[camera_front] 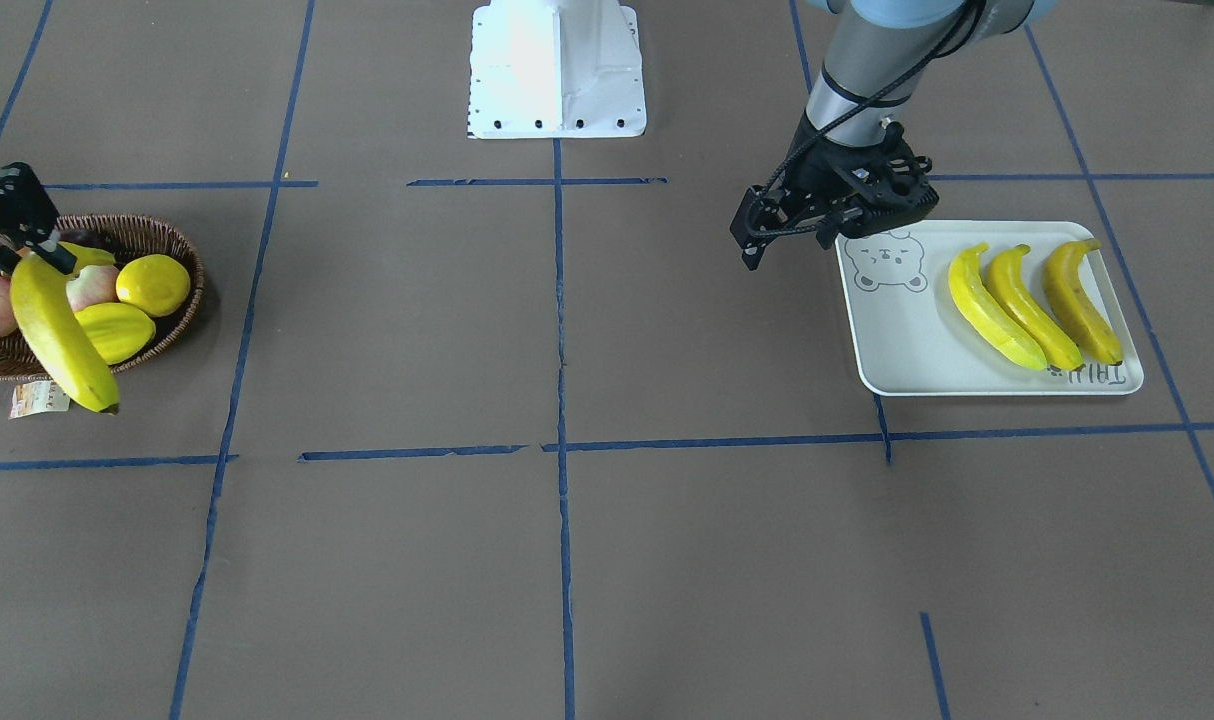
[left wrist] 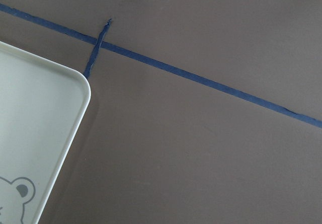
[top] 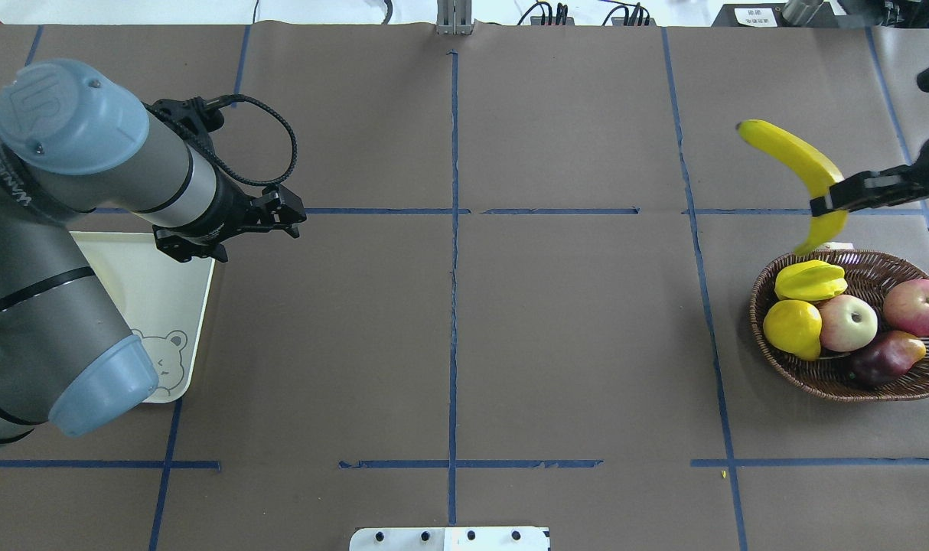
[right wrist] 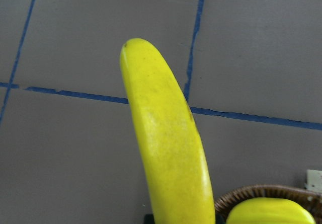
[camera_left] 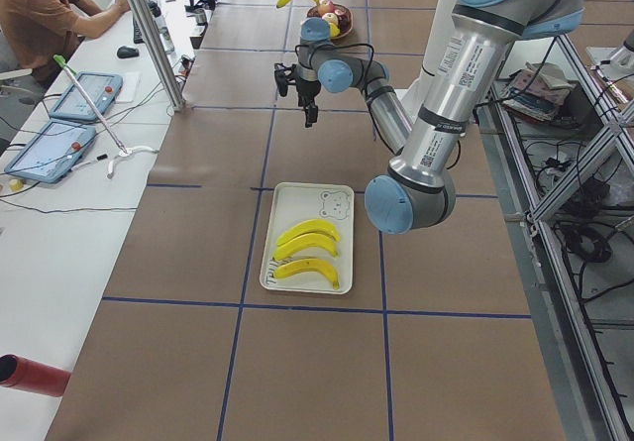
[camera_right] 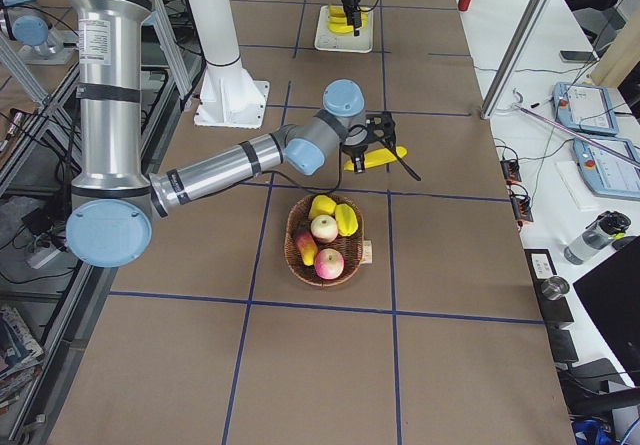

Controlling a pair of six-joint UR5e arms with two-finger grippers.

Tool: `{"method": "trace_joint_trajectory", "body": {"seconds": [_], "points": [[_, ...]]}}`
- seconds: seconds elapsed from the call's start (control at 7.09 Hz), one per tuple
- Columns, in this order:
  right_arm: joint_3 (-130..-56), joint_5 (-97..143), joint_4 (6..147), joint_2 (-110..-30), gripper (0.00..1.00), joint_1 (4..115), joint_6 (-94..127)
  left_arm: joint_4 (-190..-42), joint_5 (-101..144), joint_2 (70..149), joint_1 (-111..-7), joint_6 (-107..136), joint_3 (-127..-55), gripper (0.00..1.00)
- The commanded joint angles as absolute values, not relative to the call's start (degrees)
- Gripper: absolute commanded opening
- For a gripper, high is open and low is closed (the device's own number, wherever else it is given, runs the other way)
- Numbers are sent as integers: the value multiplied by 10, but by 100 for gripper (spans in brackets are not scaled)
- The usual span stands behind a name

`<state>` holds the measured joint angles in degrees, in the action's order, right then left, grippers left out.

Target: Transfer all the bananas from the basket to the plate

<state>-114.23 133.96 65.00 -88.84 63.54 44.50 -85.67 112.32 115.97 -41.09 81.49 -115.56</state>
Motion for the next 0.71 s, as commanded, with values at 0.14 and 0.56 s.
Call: {"method": "trace_joint_trajectory", "body": {"seconds": [0.14, 0.56], "points": [[-1153, 1267, 663, -768, 1, 512, 642, -985, 1122, 1176, -403, 896, -1150, 100], [-1160, 1138, 665, -694, 1, 369, 738, -1165, 1121, 1187, -400, 1006, -1103, 100]]}}
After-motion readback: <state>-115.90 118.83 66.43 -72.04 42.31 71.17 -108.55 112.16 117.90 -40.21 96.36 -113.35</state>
